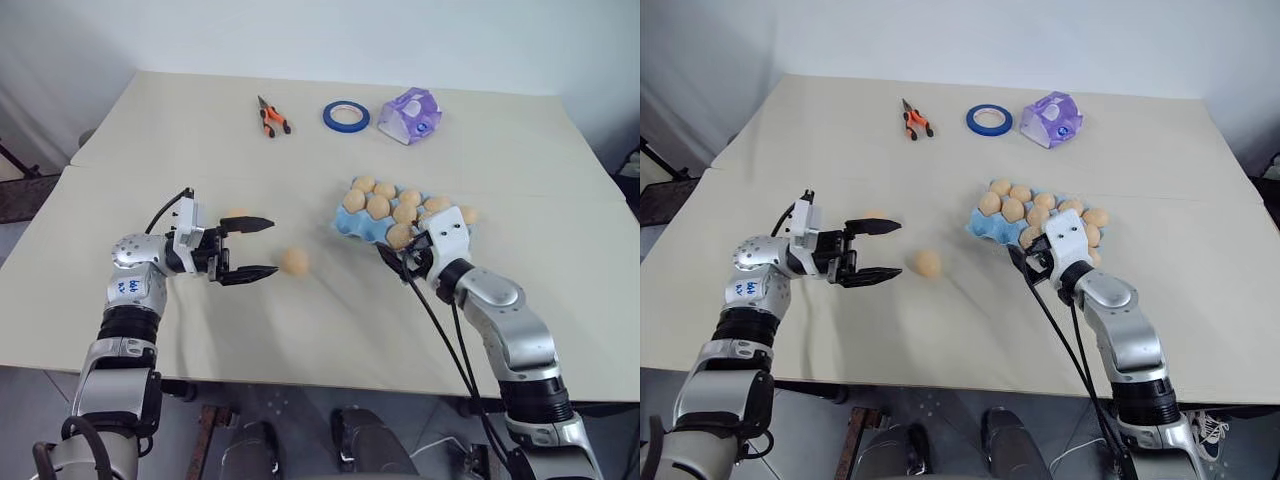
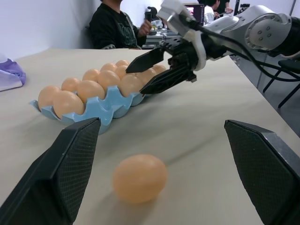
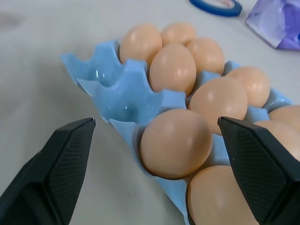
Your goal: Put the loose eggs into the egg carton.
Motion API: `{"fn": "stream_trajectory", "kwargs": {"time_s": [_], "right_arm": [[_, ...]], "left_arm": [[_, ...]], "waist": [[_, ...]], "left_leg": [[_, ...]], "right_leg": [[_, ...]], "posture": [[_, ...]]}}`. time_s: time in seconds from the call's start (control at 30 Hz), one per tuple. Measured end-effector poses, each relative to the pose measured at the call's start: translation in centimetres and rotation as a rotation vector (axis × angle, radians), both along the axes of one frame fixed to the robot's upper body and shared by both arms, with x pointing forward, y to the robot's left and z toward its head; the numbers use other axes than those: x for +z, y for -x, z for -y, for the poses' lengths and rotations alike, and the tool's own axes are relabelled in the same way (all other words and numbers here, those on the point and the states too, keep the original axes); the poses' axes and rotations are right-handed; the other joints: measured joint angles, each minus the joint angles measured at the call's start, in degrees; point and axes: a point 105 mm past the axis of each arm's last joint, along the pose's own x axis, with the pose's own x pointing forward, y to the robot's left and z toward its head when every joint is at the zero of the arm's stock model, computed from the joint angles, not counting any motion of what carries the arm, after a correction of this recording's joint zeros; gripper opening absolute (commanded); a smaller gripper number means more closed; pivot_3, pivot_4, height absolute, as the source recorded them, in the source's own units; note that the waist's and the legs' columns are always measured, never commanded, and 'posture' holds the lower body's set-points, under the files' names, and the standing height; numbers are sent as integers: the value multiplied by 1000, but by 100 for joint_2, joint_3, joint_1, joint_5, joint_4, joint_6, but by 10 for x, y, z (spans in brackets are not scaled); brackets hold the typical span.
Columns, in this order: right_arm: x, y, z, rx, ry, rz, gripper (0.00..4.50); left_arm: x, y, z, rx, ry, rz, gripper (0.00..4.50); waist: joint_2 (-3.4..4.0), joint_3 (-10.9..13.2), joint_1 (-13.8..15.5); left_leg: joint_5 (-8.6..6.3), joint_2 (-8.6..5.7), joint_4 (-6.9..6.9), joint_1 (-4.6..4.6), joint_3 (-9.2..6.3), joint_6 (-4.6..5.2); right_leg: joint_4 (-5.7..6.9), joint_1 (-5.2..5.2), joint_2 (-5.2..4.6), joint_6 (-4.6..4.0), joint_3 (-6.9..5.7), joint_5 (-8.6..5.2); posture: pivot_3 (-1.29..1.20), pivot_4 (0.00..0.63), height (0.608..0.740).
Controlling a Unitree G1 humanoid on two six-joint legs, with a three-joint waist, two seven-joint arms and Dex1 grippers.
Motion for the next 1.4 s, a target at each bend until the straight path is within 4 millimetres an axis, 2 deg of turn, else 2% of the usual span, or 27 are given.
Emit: {"fn": "stream_trajectory", "kwargs": {"time_s": [0.2, 0.37, 0.47, 0.57, 0.93, 1.2, 1.4], "right_arm": [[16, 30, -4, 96, -37, 48, 4442], [16, 52, 2, 157, -50, 36, 4442], [9, 56, 8, 157, -43, 8, 4442], [12, 56, 13, 153, -29, 21, 4442], [17, 59, 12, 191, -40, 45, 4442], [14, 77, 26, 276, -19, 43, 4442], [14, 86, 41, 330, -12, 35, 4442]], "left_arm": [[3, 1, -1, 3, 4, 16, 4500], [3, 1, -1, 1, 7, 17, 4500], [3, 1, 0, 1, 7, 16, 4500], [4, 0, 1, -1, 11, 19, 4500], [6, -3, 4, 26, 42, 18, 4500], [-1, 3, -10, 152, 76, 11, 4500], [7, 9, -20, 278, 103, 52, 4500]], "waist": [[0, 0, 14], [-1, 0, 14], [-1, -1, 11], [-1, -1, 10], [-1, -1, 13], [-1, -1, 19], [-2, -1, 17]], "left_leg": [[-1, 2, 0, 1, -5, -2], [-2, -5, 3, 2, -5, 2], [-1, -4, 3, 3, -6, 3], [-1, -4, 3, 4, -11, 3], [-1, -4, 2, 3, -11, 3], [-1, -2, 2, 3, -11, 2], [1, -7, 0, 20, -14, 7]], "right_leg": [[-2, 5, 1, -1, -3, 0], [-4, 8, -3, 0, -2, 0], [-1, 8, -2, 0, -1, 1], [-1, 8, -1, 0, -3, 1], [-2, 8, -1, 0, -3, 0], [-4, 10, 0, 1, -3, 0], [-3, 27, -4, 5, 1, 3]], "posture": [[0, 150, 740], [0, 150, 740], [0, 150, 740], [0, 150, 740], [0, 150, 740], [0, 150, 740], [0, 150, 740]]}}
